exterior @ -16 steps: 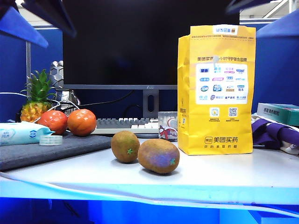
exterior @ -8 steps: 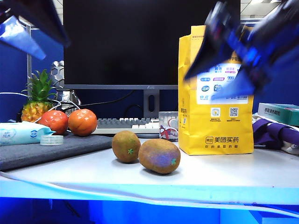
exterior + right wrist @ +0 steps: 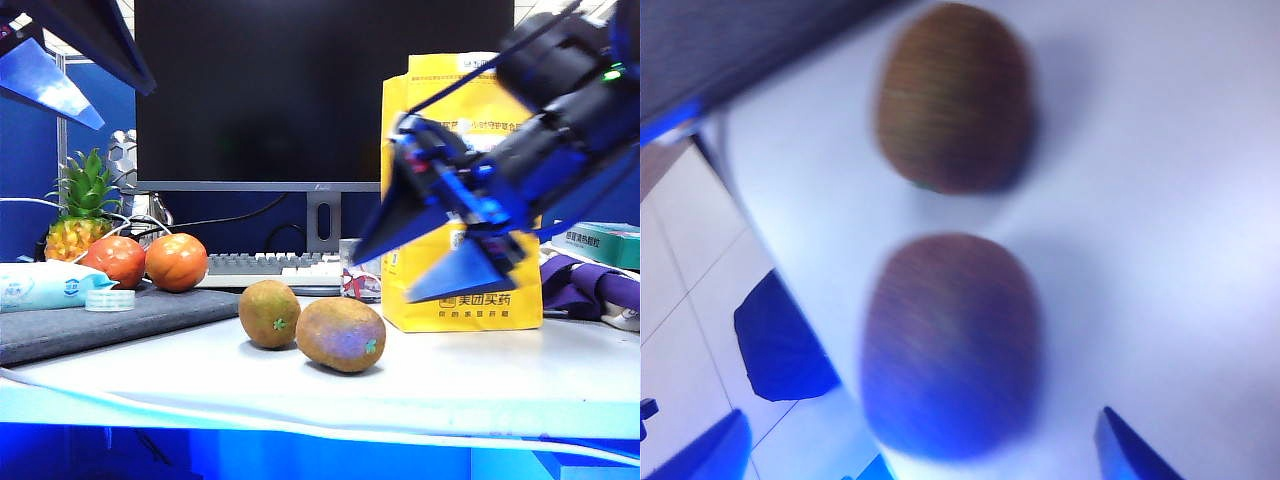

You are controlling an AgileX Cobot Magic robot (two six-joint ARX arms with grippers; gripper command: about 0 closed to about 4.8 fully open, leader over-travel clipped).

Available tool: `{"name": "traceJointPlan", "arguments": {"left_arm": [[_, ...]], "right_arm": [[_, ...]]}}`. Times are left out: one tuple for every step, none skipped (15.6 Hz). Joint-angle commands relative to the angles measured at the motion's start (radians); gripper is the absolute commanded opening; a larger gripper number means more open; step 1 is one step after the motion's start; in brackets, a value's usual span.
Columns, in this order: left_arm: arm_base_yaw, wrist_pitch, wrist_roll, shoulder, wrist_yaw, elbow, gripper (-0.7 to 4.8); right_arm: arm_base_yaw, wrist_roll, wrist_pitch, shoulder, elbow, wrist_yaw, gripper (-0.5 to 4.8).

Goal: Pick up the kiwifruit and throw it into the yellow paper bag.

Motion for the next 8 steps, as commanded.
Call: {"name": "traceJointPlan", "arguments": {"left_arm": [[0.000, 0.019, -0.003, -0.003, 0.011, 0.003, 4.79], [0.000, 0.019, -0.003, -0.003, 0.011, 0.003, 4.79], [0.000, 0.021, -0.003, -0.003, 0.012, 0.003, 4.79], [0.000, 0.021, -0.003, -0.003, 0.012, 0.003, 4.79], [0.000, 0.021, -0.003, -0.003, 0.012, 0.003, 4.79], [0.000, 0.021, -0.003, -0.003, 0.011, 0.003, 4.79], [0.000, 0.023, -0.003, -0.003, 0.011, 0.003, 4.79], [0.000, 0.024, -0.003, -0.003, 0.011, 0.003, 4.79]], "right_arm": [[0.030, -0.005, 0.101, 0.042, 0.006, 0.015, 4.79], [0.030, -0.006, 0.111, 0.057, 0.008, 0.020, 4.79], [0.030, -0.008, 0.113, 0.079, 0.016, 0.027, 4.79], [0.031, -0.008, 0.112, 0.101, 0.029, 0.027, 4.79], [0.031, -0.008, 0.116, 0.117, 0.037, 0.027, 4.79], [0.035, -0.008, 0.113, 0.143, 0.055, 0.027, 4.79], [0.040, -0.008, 0.113, 0.158, 0.060, 0.028, 4.79], [0.042, -0.008, 0.113, 0.172, 0.066, 0.027, 4.79]]}}
